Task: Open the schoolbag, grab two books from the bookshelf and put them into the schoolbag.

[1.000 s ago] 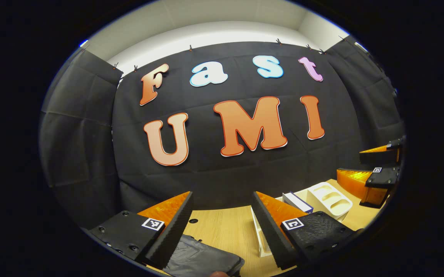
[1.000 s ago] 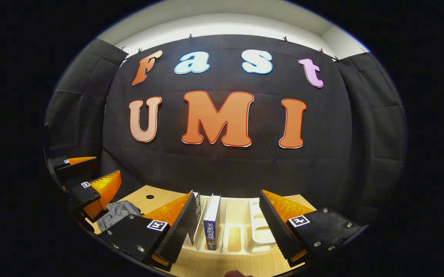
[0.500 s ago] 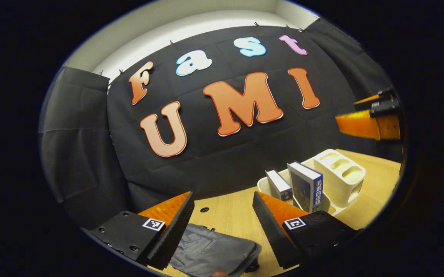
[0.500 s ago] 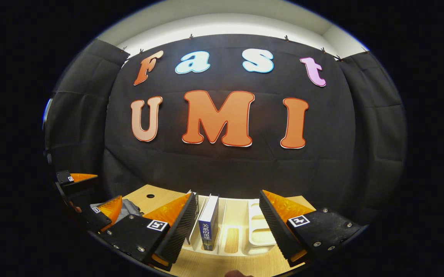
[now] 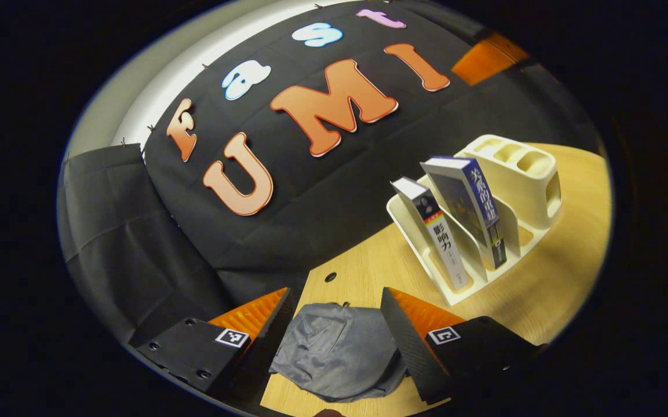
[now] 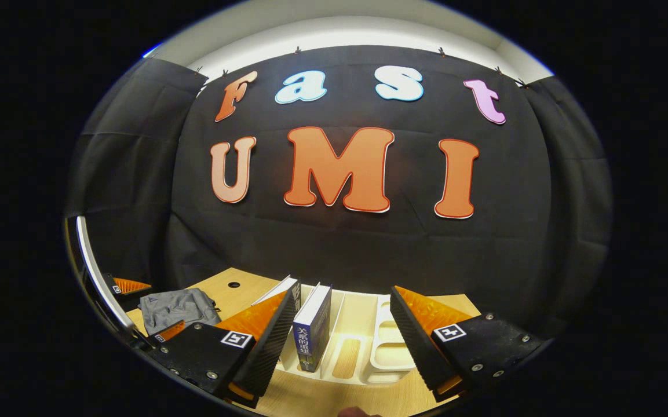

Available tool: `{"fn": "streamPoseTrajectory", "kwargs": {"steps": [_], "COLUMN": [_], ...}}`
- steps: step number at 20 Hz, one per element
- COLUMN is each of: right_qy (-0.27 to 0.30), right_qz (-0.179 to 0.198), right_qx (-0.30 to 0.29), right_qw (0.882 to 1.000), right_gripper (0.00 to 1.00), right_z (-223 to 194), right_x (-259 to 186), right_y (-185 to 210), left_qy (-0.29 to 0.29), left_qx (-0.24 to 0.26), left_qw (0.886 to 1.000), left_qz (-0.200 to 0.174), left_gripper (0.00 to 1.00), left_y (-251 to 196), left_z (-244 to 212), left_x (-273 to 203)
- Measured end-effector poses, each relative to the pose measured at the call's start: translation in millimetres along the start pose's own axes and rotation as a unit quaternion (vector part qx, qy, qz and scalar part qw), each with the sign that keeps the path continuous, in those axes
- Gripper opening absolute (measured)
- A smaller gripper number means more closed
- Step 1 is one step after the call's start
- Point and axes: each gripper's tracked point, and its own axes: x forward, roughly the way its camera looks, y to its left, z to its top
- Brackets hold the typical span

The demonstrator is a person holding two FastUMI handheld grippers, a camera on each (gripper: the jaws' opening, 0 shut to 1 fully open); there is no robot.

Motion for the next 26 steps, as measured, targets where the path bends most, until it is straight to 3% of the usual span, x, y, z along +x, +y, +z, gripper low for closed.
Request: {"fn": "streamPoseTrajectory", "kwargs": {"steps": [7,14,18,21,26], "right_qy": [-0.009,-0.008,-0.008,-0.008,-0.01], "right_qz": [0.01,0.004,-0.002,-0.004,-0.006], "right_qx": [-0.009,-0.016,-0.014,-0.015,-0.016], "right_qw": [1.0,1.0,1.0,1.0,1.0], "right_gripper": [0.98,0.97,0.98,0.97,0.97], "right_z": [-1.0,-4.7,-5.5,-4.9,-3.2], "right_x": [-3.8,-10.6,-10.7,-8.1,-5.5], "right_y": [-12.9,-26.1,-32.1,-34.3,-33.5], "left_qy": [0.08,0.154,0.163,0.167,0.143], "left_qx": [0.081,0.139,0.17,0.183,0.187], "left_qw": [0.993,0.978,0.972,0.969,0.97], "left_qz": [0.005,0.011,0.018,0.019,0.057], "left_gripper": [0.95,0.95,0.94,0.87,0.84], "left_y": [-32.1,-48.3,-51.2,-51.0,-24.8], "left_z": [-76.2,-141.5,-155.8,-162.6,-144.2], "left_x": [2.5,11.2,21.2,24.2,32.7]}}
